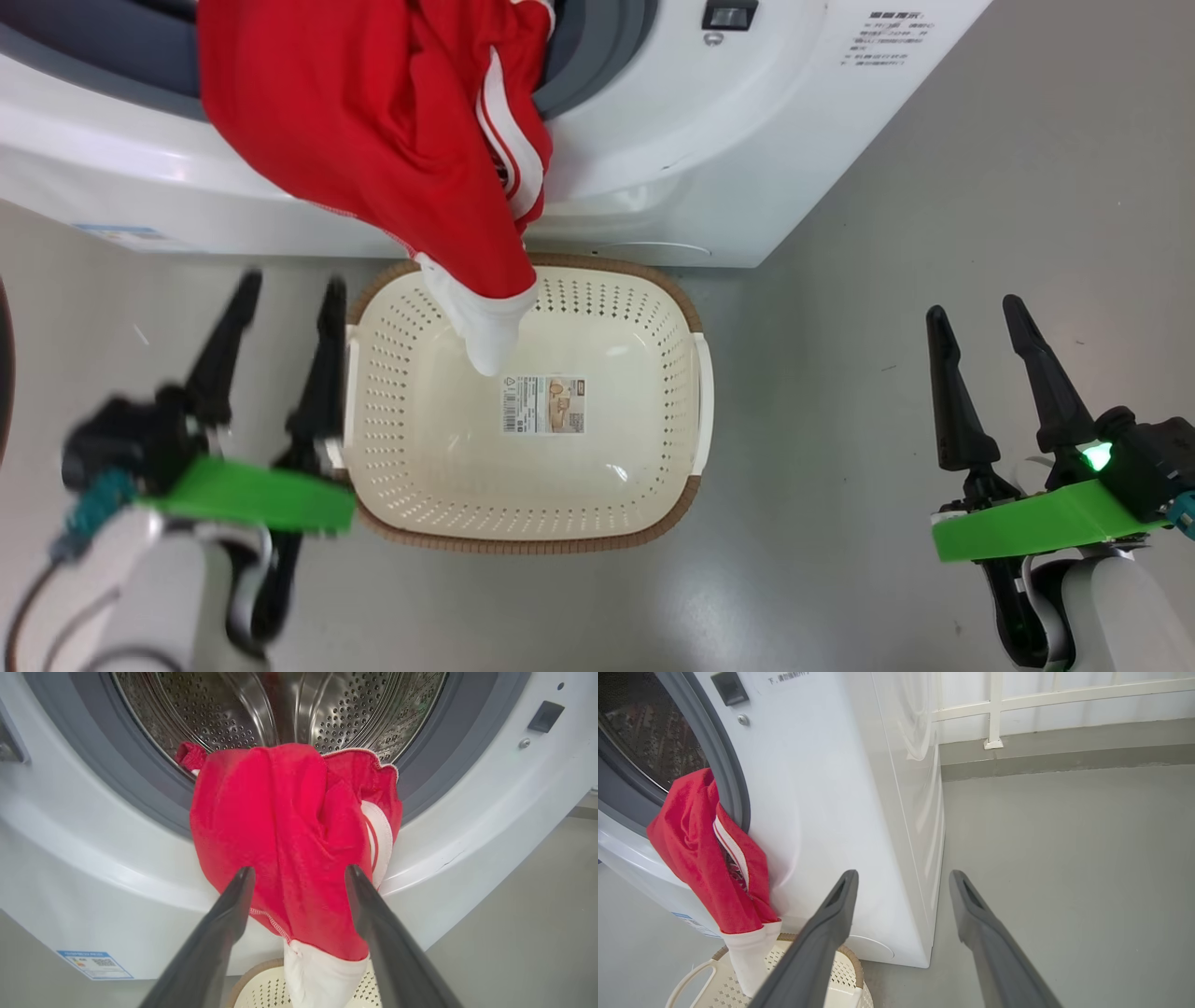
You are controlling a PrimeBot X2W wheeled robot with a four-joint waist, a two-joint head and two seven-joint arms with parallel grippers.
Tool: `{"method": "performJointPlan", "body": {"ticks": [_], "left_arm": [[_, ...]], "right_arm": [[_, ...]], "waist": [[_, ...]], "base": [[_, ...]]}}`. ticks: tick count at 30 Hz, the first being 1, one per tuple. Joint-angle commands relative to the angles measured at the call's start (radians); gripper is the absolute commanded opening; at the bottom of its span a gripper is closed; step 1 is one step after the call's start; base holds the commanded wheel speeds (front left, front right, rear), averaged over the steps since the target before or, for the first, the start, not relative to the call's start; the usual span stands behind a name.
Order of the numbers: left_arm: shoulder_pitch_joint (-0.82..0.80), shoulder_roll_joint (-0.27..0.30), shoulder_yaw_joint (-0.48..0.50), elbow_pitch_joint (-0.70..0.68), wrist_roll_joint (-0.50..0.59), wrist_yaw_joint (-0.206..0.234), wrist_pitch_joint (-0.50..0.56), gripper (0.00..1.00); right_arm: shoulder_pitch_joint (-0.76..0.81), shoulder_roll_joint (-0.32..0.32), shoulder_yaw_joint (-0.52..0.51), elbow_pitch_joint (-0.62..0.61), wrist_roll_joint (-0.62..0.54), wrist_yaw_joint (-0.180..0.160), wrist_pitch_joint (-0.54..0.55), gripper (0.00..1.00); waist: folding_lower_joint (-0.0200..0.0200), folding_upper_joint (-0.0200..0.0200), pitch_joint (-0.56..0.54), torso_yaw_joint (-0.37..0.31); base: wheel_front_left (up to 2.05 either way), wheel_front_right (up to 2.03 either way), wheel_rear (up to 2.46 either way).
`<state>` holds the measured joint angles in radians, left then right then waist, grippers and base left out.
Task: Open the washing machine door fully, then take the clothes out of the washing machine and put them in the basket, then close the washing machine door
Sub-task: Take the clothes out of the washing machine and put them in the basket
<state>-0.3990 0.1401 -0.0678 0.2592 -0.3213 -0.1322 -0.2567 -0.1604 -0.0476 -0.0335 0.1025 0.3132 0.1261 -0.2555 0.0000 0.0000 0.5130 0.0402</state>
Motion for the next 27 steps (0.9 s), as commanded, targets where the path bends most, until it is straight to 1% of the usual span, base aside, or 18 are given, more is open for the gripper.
{"method": "performJointPlan", "body": {"ticks": [1,3,6,16,19,26,27], "left_arm": [[-0.039,0.037,0.021,-0.006,-0.007,0.002,-0.005,1.00],[-0.099,0.050,0.003,0.028,-0.020,0.002,-0.005,1.00],[-0.200,0.066,-0.022,0.084,-0.026,0.002,0.025,1.00],[-0.517,0.076,-0.087,0.263,-0.045,0.002,0.216,1.00],[-0.595,0.078,-0.100,0.333,-0.042,0.002,0.262,1.00],[-0.741,0.072,-0.126,0.517,-0.049,0.003,0.326,1.00],[-0.741,0.072,-0.126,0.517,-0.049,0.003,0.326,1.00]], "right_arm": [[0.024,-0.003,0.025,-0.020,-0.001,0.005,-0.006,1.00],[0.020,-0.003,0.024,-0.020,0.000,0.005,-0.006,1.00],[0.015,-0.003,0.024,-0.020,0.004,0.005,-0.006,1.00],[-0.010,-0.003,0.033,-0.025,0.016,0.005,-0.006,1.00],[-0.016,-0.003,0.036,-0.026,0.020,0.005,-0.006,1.00],[-0.033,-0.003,0.046,-0.027,0.030,0.005,-0.006,1.00],[-0.033,-0.003,0.046,-0.027,0.030,0.005,-0.006,1.00]], "waist": [[0.0000,0.0000,0.002,0.000],[0.0000,0.0000,0.007,0.000],[0.0000,0.0000,0.014,-0.001],[0.0000,0.0000,0.048,-0.012],[0.0000,0.0000,0.058,-0.017],[0.0000,0.0000,0.079,-0.039],[0.0000,0.0000,0.079,-0.039]], "base": [[0.00,0.00,0.00],[0.00,0.00,0.00],[0.00,0.00,0.00],[0.00,0.00,0.00],[0.00,0.00,0.00],[0.00,0.00,0.00],[0.00,0.00,0.00]]}}
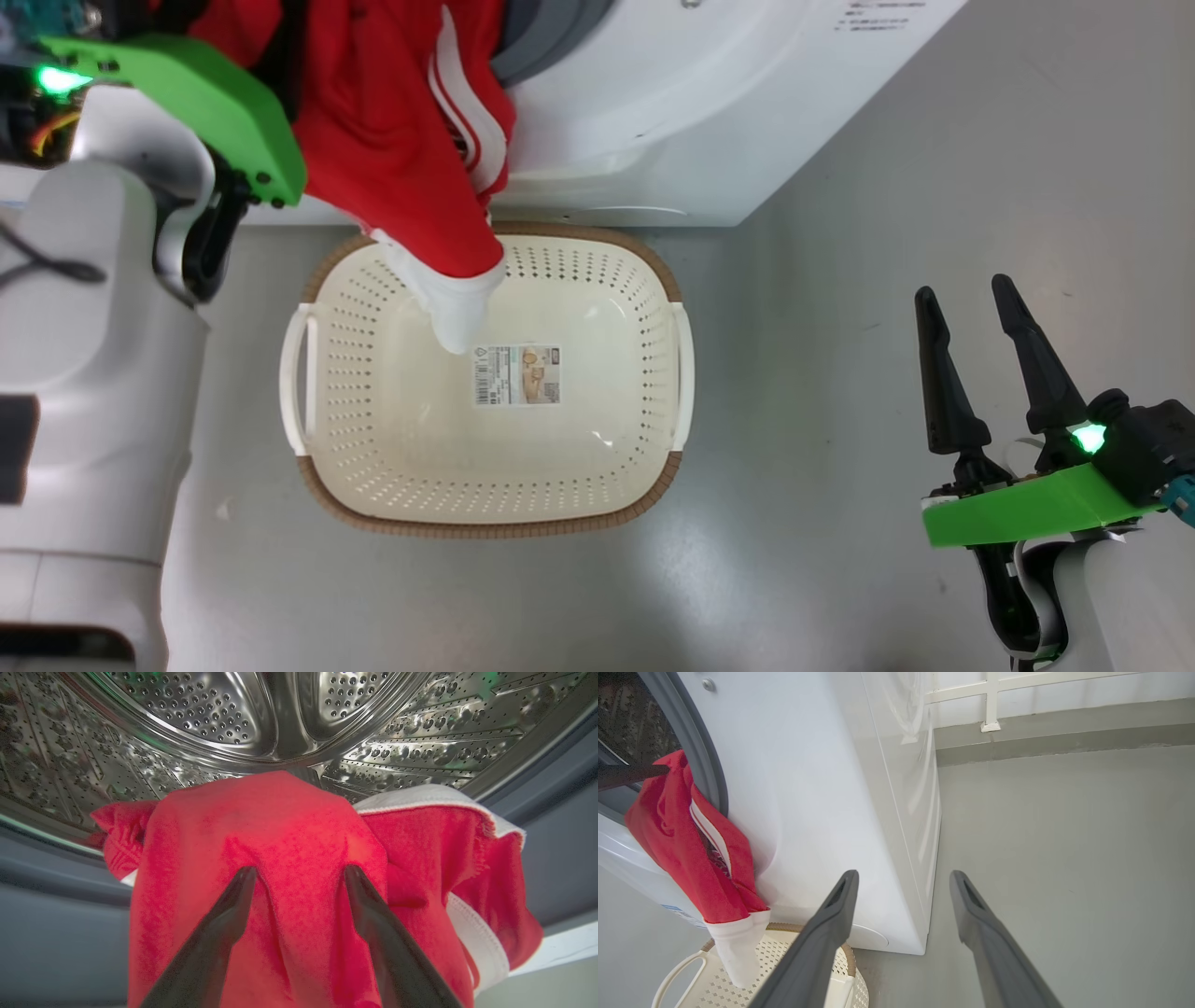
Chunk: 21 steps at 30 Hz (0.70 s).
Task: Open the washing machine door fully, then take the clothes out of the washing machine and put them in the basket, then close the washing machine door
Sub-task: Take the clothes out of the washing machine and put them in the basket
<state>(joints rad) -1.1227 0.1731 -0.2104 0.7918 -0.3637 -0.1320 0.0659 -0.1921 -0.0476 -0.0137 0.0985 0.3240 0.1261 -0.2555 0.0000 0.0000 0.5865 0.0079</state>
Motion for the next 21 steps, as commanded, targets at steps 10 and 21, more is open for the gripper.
{"method": "performJointPlan", "body": {"ticks": [10,21], "left_arm": [[-0.126,0.036,-0.081,0.164,-0.063,0.002,0.010,1.00],[-0.165,0.057,-0.178,0.276,-0.126,0.001,-0.063,0.00]], "right_arm": [[-0.011,-0.003,0.040,-0.025,0.034,0.005,-0.006,1.00],[-0.010,-0.003,0.045,-0.026,0.044,0.005,-0.006,1.00]], "waist": [[0.0000,0.0000,0.023,-0.044],[0.0000,0.0000,0.021,-0.061]], "base": [[0.00,0.00,0.00],[0.00,0.00,0.00]]}}
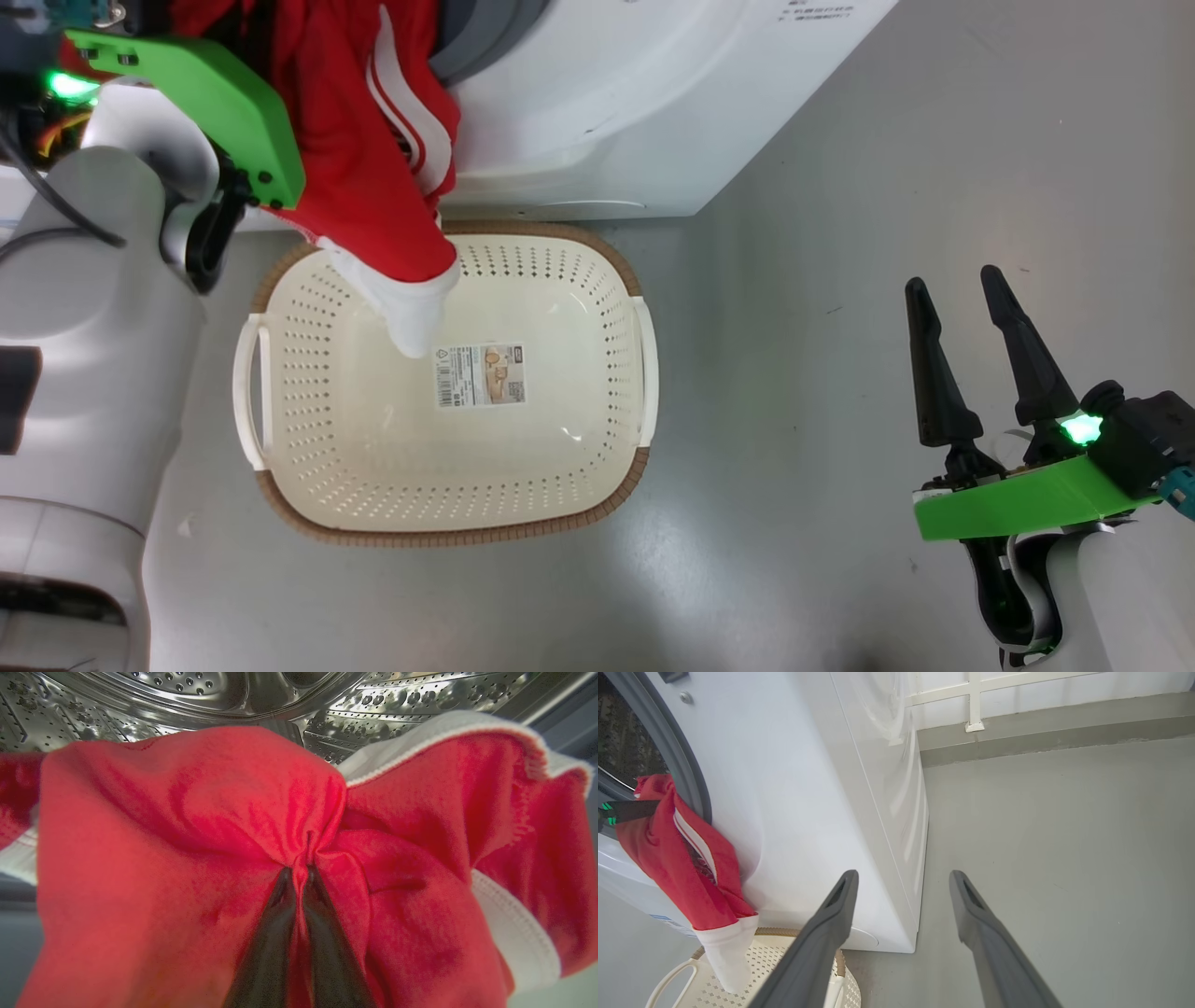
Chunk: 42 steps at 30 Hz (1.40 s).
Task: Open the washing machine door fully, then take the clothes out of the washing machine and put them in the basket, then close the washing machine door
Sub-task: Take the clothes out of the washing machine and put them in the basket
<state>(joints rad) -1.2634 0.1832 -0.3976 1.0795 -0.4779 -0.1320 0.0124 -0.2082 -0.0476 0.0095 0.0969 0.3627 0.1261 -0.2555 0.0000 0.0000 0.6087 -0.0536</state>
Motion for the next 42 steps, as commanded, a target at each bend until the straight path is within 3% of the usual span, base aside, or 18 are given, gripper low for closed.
{"method": "performJointPlan", "body": {"ticks": [1,5,11,16,22,29,42], "left_arm": [[-0.026,0.047,0.003,-0.005,-0.017,0.001,-0.020,0.00],[-0.024,0.043,-0.017,0.014,-0.044,0.001,-0.069,0.00],[0.015,0.032,-0.037,-0.008,-0.113,0.001,-0.225,0.00],[0.080,0.035,-0.031,-0.071,-0.153,0.001,-0.271,0.00],[0.193,0.045,0.086,-0.283,-0.126,0.001,-0.274,0.00],[0.391,-0.014,0.232,-0.574,-0.037,0.001,-0.274,0.00],[0.628,-0.078,0.329,-0.960,0.005,0.001,-0.274,0.00]], "right_arm": [[0.007,-0.003,0.021,-0.025,0.005,0.005,-0.006,1.00],[0.010,-0.003,0.018,-0.023,0.002,0.005,-0.006,1.00],[0.020,-0.003,0.010,-0.020,-0.009,0.005,-0.006,1.00],[0.032,-0.003,0.001,-0.020,-0.015,0.005,-0.006,1.00],[0.042,-0.003,-0.005,-0.020,-0.021,0.005,-0.006,1.00],[0.055,-0.003,-0.013,-0.019,-0.030,0.005,-0.006,1.00],[0.070,-0.003,-0.013,-0.014,-0.034,0.005,-0.006,1.00]], "waist": [[0.0000,0.0000,-0.003,0.002],[0.0000,0.0000,-0.013,0.010],[0.0000,0.0000,-0.042,0.032],[0.0000,0.0000,-0.064,0.050],[0.0000,0.0000,-0.082,0.069],[0.0000,0.0000,-0.103,0.094],[0.0000,0.0000,-0.127,0.110]], "base": [[0.00,0.00,0.00],[0.00,0.00,0.00],[0.00,0.00,0.00],[0.00,0.00,0.00],[0.00,0.00,0.00],[0.00,0.00,0.00],[0.00,0.00,0.00]]}}
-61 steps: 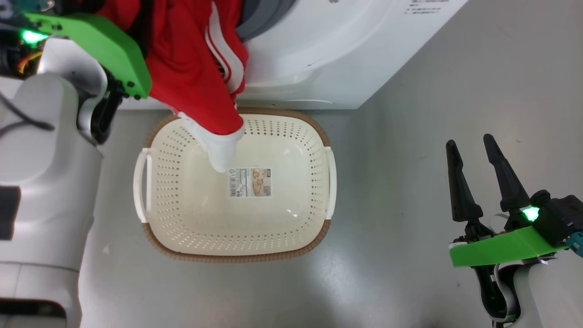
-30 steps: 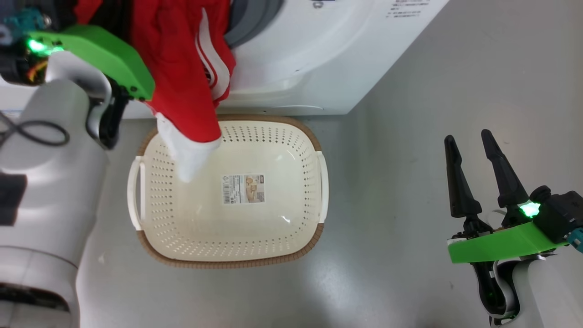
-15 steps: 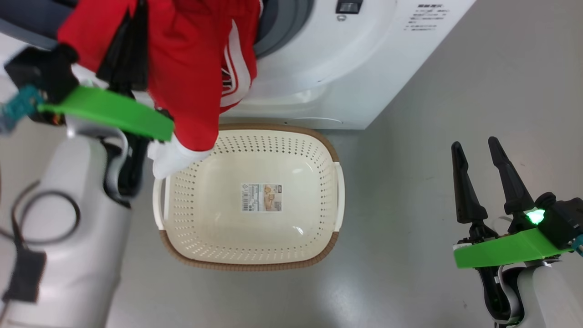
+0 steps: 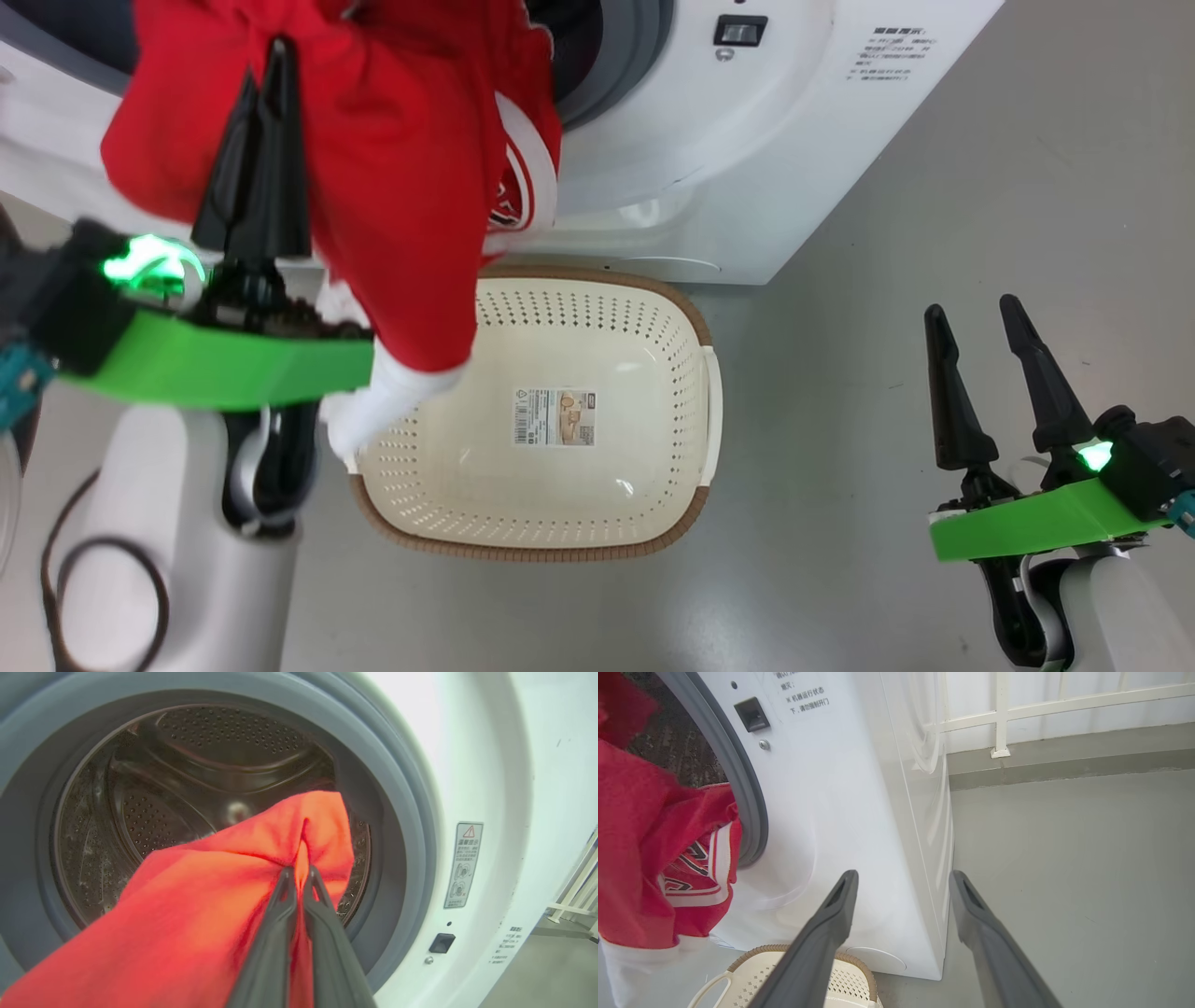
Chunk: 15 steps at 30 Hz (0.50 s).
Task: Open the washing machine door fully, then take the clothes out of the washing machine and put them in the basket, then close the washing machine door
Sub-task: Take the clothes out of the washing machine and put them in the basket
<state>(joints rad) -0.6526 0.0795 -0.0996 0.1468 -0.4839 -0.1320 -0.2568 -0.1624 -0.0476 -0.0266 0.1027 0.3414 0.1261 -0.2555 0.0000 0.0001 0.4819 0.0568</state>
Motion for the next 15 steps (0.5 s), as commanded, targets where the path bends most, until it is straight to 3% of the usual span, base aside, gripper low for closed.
{"method": "performJointPlan", "body": {"ticks": [1,9,15], "left_arm": [[0.034,0.023,0.034,-0.048,0.009,0.001,-0.005,0.00],[0.183,0.014,0.004,-0.161,-0.002,0.001,-0.005,0.00],[0.263,0.016,-0.066,-0.126,-0.012,0.001,-0.005,0.00]], "right_arm": [[0.025,-0.003,0.025,-0.019,-0.012,0.005,-0.006,1.00],[0.027,-0.003,0.028,-0.021,-0.008,0.005,-0.006,1.00],[0.024,-0.003,0.029,-0.024,-0.006,0.005,-0.006,1.00]], "waist": [[0.0000,-0.0001,-0.001,-0.001],[0.0000,-0.0001,0.002,-0.011],[0.0000,-0.0001,0.014,-0.016]], "base": [[0.00,0.00,0.00],[0.00,0.00,0.00],[0.00,0.00,0.00]]}}
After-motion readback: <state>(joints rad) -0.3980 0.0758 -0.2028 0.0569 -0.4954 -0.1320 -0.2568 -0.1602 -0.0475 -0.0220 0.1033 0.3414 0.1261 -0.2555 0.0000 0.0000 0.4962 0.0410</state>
